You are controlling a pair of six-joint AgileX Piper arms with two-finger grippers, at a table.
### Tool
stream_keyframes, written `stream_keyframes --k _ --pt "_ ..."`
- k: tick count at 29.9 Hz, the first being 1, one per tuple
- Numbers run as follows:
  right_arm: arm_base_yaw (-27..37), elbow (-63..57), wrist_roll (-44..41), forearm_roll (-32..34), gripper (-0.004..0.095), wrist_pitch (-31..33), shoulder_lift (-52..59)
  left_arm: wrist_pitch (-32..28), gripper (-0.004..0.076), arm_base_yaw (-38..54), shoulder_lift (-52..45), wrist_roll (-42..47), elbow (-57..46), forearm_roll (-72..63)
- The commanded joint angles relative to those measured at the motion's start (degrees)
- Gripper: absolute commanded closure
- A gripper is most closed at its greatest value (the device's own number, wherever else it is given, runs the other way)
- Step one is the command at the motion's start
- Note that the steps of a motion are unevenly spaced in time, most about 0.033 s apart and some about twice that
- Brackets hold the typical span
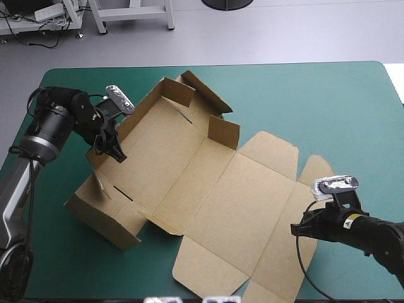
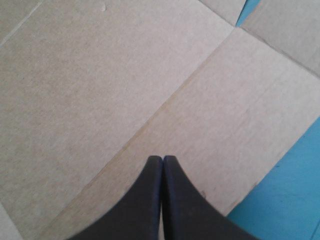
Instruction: Fold the box
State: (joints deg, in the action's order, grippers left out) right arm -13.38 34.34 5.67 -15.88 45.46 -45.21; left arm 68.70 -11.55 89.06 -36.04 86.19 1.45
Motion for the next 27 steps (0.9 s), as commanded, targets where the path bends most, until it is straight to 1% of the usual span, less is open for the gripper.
stream_keyframes --k 1,6,12,18,22,27 --pt "0.0 1.9 0.0 -0.7 0.0932 -1.2 0.1 -4.1 0.0729 -4.7 -3.2 -1.3 2.2 5.1" --pt "0.0 1.9 0.0 -0.9 0.0931 -0.8 0.1 -7.4 0.0729 -11.2 -5.4 0.0 2.4 13.1" --pt "0.0 1.9 0.0 -1.3 0.0931 -0.8 0.1 -9.4 0.0729 -16.2 -6.8 0.4 2.5 14.6" --pt "0.0 1.9 1.2 -3.2 0.0931 -0.9 0.1 -8.8 0.0729 -21.4 -7.1 0.9 1.2 17.0" --pt "0.0 2.5 2.4 -3.9 0.0931 -1.4 0.1 -11.3 0.0729 -23.7 -10.2 2.0 -4.0 20.8" --pt "0.0 5.4 2.9 -3.5 0.0931 -2.4 -0.7 -18.6 0.0729 -26.0 -17.2 5.8 -13.9 28.8"
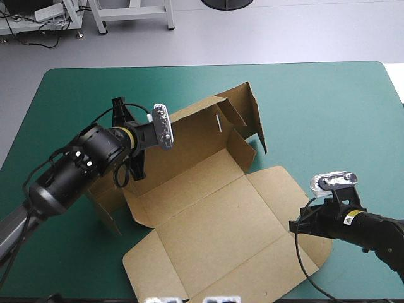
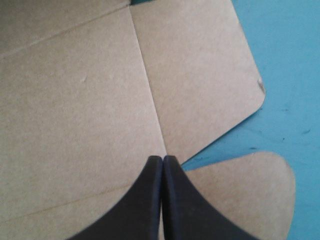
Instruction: Fold the box
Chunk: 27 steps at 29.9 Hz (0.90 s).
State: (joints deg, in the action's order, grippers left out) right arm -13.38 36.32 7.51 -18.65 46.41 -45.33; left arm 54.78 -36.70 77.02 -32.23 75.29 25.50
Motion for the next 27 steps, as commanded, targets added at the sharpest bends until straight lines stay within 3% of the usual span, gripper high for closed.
stream_keyframes --k 1,6,10,14,19,27 --pt "0.0 4.2 1.1 -0.7 0.093 -3.3 -1.4 -6.5 0.0729 -0.8 -6.3 2.8 -5.1 5.7" --pt "0.0 7.0 4.8 -2.9 0.0926 -2.7 -6.6 -12.7 0.0729 -0.9 -9.3 5.4 -13.2 12.4" --pt "0.0 10.1 5.8 -4.1 0.0925 -4.0 -9.5 -18.7 0.0729 -1.7 -9.5 15.5 -14.3 22.7" --pt "0.0 14.7 6.3 -3.8 0.0925 -4.1 -12.8 -25.2 0.0729 -1.7 -8.4 16.8 -14.3 26.0" --pt "0.0 20.1 6.8 -3.8 0.0925 -3.9 -16.1 -25.9 0.0729 -3.8 -6.4 16.9 -14.3 27.5" --pt "0.0 25.2 6.8 -3.7 0.0925 -3.9 -19.5 -20.7 0.0729 -5.7 -6.9 19.2 -14.4 27.5"
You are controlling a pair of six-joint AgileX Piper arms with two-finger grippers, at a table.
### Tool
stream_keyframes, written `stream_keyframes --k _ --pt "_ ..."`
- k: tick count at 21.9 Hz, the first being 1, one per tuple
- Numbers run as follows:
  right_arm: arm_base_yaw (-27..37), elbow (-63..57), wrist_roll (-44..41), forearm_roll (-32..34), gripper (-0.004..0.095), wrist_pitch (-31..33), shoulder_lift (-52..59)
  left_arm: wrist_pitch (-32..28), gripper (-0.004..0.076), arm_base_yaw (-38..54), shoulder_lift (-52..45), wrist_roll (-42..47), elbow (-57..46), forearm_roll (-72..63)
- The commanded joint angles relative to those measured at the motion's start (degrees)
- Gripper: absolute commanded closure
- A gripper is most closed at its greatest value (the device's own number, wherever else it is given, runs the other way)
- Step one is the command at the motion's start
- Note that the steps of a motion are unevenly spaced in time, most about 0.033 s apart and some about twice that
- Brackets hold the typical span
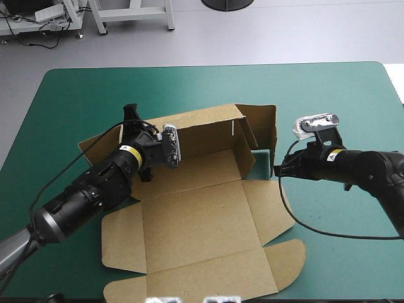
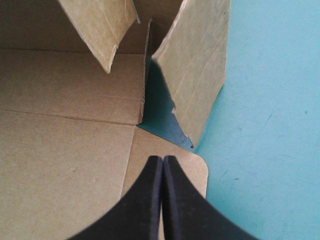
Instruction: Fold the box
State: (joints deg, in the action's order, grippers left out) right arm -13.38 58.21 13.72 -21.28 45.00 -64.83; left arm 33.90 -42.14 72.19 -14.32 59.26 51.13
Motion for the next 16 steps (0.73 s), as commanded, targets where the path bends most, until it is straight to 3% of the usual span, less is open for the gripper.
stream_keyframes --k 1,11,16 --pt "0.0 3.9 0.6 -1.0 0.0925 -2.5 -0.4 0.5 0.0729 -0.3 -2.3 1.4 1.5 1.9" --pt "0.0 23.6 1.1 -1.4 0.0925 1.9 -10.3 0.1 0.0729 -0.3 -2.8 5.0 -2.4 4.7" --pt "0.0 40.8 0.7 -1.4 0.0921 9.4 -21.3 0.0 0.0729 -0.3 -2.8 5.4 -2.4 4.5"
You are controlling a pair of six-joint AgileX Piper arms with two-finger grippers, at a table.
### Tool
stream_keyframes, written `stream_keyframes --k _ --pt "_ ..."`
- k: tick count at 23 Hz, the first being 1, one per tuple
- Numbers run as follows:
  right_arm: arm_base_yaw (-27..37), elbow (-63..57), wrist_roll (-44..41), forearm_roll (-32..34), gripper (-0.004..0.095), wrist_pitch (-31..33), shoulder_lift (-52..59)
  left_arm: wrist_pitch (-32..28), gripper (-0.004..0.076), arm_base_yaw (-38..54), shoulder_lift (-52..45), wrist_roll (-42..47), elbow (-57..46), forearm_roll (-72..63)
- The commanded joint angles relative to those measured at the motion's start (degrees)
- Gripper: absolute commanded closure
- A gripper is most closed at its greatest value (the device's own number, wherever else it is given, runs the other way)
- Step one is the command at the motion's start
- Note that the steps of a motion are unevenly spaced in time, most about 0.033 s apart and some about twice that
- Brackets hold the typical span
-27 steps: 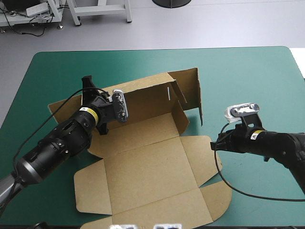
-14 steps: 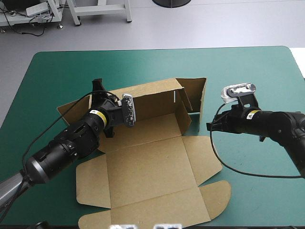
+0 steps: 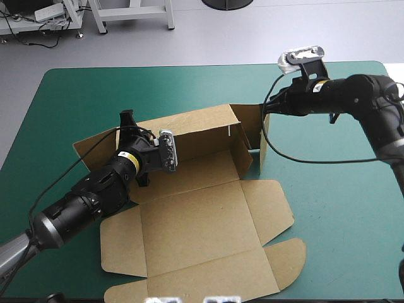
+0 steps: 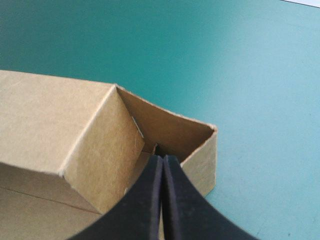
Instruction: Fold the box
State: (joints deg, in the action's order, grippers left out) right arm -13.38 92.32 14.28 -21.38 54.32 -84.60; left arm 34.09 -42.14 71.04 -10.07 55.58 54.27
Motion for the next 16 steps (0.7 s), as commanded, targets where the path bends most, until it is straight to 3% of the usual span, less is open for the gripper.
stream_keyframes --k 1,5,9,16 --pt "-0.3 10.7 0.0 -1.2 0.0921 1.3 -3.9 -0.2 0.0729 -0.3 -1.6 1.4 1.3 1.3" --pt "-4.0 24.6 -4.0 6.4 0.0921 6.1 -13.2 -0.2 0.0729 -0.3 -1.6 1.7 1.1 0.8" --pt "-4.5 34.4 -5.9 7.1 0.0922 10.1 -22.0 -0.7 0.0729 -0.3 -1.5 2.7 -0.9 0.9" --pt "-4.5 36.3 -6.6 8.2 0.0922 12.3 -27.1 -0.7 0.0729 -0.3 -1.5 2.7 -1.2 2.2"
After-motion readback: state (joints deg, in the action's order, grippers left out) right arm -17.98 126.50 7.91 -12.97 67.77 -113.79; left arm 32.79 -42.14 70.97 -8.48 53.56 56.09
